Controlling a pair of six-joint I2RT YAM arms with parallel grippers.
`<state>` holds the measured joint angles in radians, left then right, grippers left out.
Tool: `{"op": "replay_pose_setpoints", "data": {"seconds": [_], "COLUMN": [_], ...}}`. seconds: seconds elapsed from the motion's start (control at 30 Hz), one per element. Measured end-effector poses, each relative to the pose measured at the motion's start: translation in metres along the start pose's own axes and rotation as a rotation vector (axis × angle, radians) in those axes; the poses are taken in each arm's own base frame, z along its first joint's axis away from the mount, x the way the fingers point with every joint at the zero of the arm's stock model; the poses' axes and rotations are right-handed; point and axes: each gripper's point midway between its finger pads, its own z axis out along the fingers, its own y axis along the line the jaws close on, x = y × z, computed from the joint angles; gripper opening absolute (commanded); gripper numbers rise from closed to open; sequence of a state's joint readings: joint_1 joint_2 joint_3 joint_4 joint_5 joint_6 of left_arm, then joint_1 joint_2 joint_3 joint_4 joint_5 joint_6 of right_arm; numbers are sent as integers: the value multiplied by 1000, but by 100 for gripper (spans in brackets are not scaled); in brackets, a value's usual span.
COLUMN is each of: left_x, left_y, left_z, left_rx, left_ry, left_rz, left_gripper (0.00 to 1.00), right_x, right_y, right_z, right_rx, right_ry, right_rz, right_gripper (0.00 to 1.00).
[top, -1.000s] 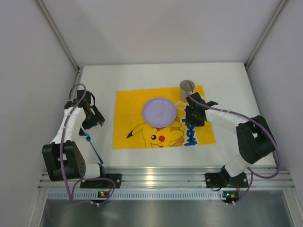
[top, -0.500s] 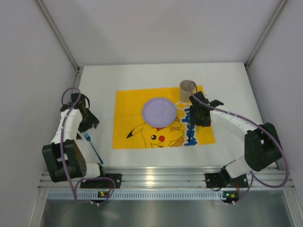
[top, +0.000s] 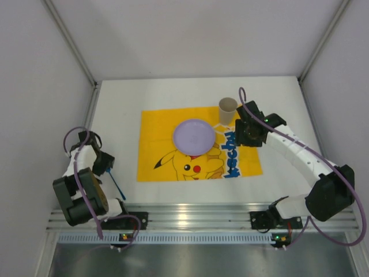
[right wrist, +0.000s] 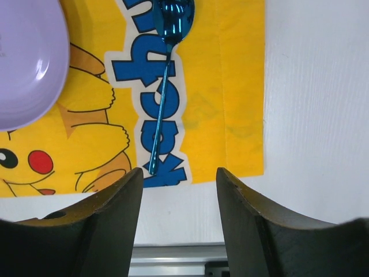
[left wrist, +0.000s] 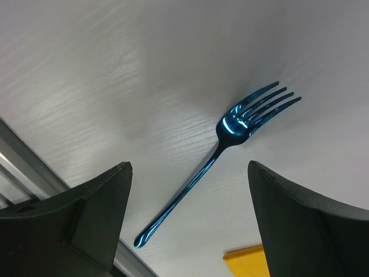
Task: Set the dinner table for one person
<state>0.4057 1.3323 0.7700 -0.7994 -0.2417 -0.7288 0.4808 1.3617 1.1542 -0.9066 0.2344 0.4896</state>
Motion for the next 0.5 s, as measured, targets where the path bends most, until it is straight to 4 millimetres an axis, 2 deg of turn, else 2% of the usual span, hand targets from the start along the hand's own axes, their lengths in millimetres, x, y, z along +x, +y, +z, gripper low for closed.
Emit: {"op": "replay_pose_setpoints", "data": {"seconds": [0.17, 0.37, 0.5], "left_x": [4, -11, -14], "left_y": [-8, -30, -36], "left_z": [22, 29, 29], "left_rx": [14, 79, 99], "left_ry": [19, 3, 11], "left_rz": [-16, 11, 37], "left_gripper": [81, 69, 68], "right_x": [0, 7, 11], "right_y": [-2, -7, -8], "right_z": [-8, -10, -10], "right_rx": [8, 25, 32], "right_ry": [14, 45, 58], "right_rz": [-8, -11, -7], "right_gripper": [54, 54, 54]}}
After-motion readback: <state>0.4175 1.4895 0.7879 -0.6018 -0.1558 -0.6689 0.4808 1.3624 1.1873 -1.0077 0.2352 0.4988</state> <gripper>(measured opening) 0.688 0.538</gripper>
